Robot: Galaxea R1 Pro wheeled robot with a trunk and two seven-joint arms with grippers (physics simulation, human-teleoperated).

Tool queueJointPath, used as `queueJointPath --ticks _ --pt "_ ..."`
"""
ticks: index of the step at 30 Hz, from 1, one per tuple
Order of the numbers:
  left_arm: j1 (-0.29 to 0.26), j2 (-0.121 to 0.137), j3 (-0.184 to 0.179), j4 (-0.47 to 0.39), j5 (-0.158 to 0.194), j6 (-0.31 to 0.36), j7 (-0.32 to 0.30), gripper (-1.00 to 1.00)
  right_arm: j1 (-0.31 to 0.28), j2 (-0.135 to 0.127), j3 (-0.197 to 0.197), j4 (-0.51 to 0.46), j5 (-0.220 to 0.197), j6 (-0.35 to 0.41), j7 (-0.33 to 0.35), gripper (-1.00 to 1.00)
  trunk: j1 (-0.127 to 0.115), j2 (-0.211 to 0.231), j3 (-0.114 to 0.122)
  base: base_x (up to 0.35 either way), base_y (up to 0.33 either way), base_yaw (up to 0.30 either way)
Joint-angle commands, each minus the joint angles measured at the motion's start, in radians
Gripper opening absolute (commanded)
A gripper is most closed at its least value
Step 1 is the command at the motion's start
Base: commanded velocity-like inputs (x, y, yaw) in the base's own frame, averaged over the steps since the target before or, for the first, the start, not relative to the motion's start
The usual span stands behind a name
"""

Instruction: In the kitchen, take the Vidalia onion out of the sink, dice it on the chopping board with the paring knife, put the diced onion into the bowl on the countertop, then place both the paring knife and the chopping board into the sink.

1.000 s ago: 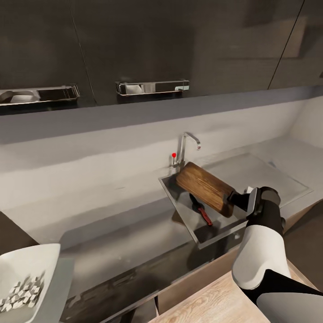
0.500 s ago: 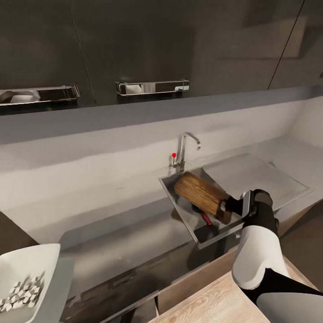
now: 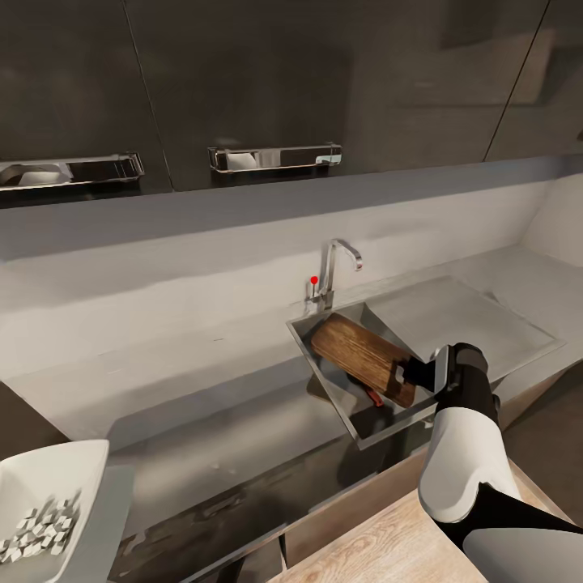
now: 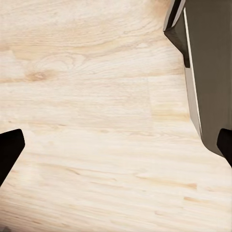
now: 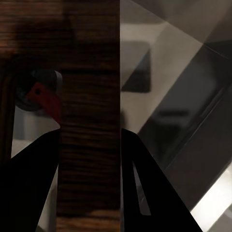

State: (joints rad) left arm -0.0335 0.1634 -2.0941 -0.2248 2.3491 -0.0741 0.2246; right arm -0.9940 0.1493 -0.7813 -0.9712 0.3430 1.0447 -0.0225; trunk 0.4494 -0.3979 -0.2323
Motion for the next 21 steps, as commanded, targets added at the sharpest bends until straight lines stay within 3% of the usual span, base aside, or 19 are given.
queueJointPath --ticks 1,11,15,21 --pt "-0.002 0.001 -0.008 -0.005 0.007 -0.008 0.005 1.0 -0.002 0.001 -0.003 -0.001 -0.002 0.002 -0.003 -1.0 0.001 -0.002 -0.002 0.0 0.0 0.0" --pt "-0.002 0.001 -0.008 -0.005 0.007 -0.008 0.005 1.0 -0.002 0.001 -0.002 0.0 -0.003 0.0 -0.028 -1.0 0.001 -0.002 -0.002 0.0 0.0 0.0" --pt "-0.002 0.001 -0.008 -0.005 0.007 -0.008 0.005 1.0 -0.002 0.001 -0.001 0.0 -0.005 -0.058 -0.057 -1.0 0.001 -0.002 -0.002 0.0 0.0 0.0" --pt "-0.002 0.001 -0.007 -0.005 0.007 -0.008 0.005 1.0 -0.002 0.001 -0.001 0.0 -0.023 -0.084 -0.077 -1.0 0.001 -0.002 -0.002 0.0 0.0 0.0"
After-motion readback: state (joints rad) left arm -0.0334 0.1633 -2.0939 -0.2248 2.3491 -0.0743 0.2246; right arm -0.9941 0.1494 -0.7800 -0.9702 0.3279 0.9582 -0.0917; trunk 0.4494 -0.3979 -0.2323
